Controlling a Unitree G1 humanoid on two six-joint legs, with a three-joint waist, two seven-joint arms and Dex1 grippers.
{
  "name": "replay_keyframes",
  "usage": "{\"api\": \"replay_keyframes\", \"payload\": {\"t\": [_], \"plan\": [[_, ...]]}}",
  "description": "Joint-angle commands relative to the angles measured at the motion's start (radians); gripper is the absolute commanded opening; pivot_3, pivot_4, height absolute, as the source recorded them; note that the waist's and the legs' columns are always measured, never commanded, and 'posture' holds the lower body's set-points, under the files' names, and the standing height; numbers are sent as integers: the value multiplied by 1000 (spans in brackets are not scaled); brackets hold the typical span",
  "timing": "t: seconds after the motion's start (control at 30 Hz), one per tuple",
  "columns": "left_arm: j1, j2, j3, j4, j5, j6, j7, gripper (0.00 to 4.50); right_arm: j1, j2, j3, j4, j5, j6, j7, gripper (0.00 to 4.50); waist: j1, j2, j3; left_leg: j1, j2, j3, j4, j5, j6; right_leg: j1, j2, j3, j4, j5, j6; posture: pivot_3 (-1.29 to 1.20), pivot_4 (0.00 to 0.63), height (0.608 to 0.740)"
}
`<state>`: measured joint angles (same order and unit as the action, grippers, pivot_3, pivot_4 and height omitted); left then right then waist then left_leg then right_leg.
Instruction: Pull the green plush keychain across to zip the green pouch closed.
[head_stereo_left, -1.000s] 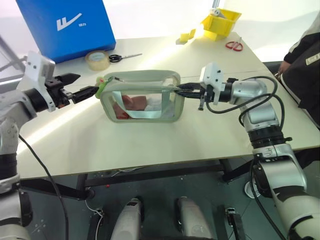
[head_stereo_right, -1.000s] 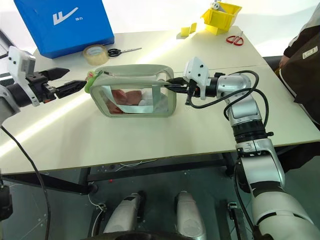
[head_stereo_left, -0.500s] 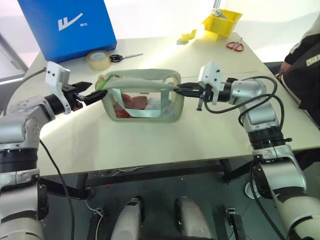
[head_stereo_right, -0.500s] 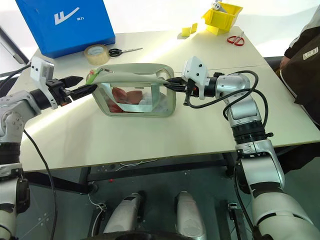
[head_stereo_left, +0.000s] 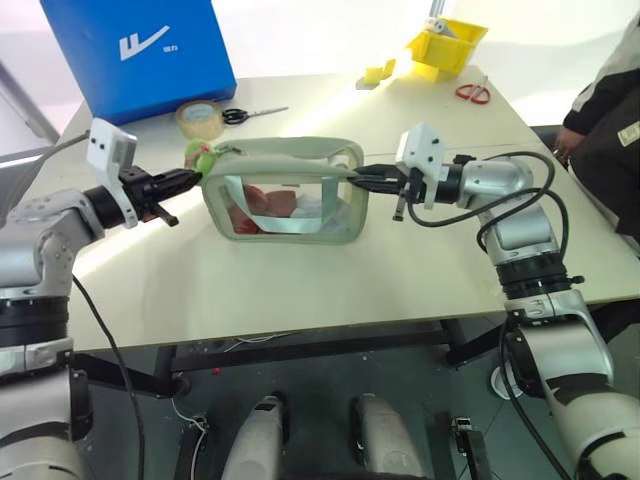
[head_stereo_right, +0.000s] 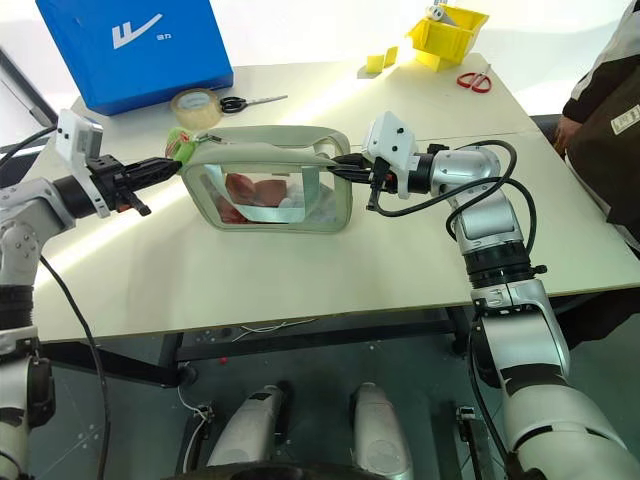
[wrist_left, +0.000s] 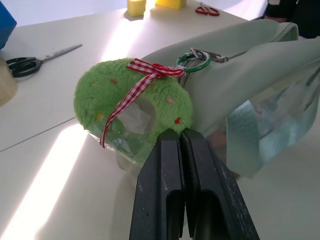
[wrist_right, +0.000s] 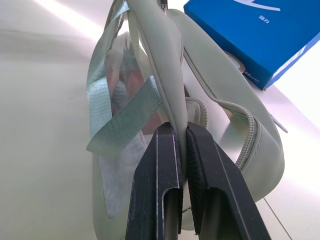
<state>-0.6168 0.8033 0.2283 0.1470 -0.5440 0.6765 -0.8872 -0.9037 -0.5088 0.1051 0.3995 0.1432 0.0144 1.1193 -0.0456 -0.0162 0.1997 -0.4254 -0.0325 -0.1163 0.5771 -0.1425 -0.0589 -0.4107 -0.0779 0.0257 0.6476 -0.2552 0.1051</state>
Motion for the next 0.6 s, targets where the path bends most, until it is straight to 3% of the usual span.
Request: {"api": "replay_keyframes", "payload": {"t": [0.03,0.27,0.6], "plan": [[13,25,53,-62,-48,25,-25,48,-13,-5,-15,-23,8,-17,-8,0,0,0,0,0,0,0,0,0,0,0,0,0,0,0,0,0,150,740],[-90,-1,128,-31,-137,84,24,48,-12,-9,-13,-21,5,-18,-5,0,1,0,0,0,0,0,0,0,0,0,0,0,0,-1,-2,0,150,740],[-175,-82,-157,-31,42,-76,-52,48,-29,-1,-6,-12,1,-24,-7,0,0,0,0,0,-1,0,0,0,0,1,-1,0,0,1,1,0,150,740]]}}
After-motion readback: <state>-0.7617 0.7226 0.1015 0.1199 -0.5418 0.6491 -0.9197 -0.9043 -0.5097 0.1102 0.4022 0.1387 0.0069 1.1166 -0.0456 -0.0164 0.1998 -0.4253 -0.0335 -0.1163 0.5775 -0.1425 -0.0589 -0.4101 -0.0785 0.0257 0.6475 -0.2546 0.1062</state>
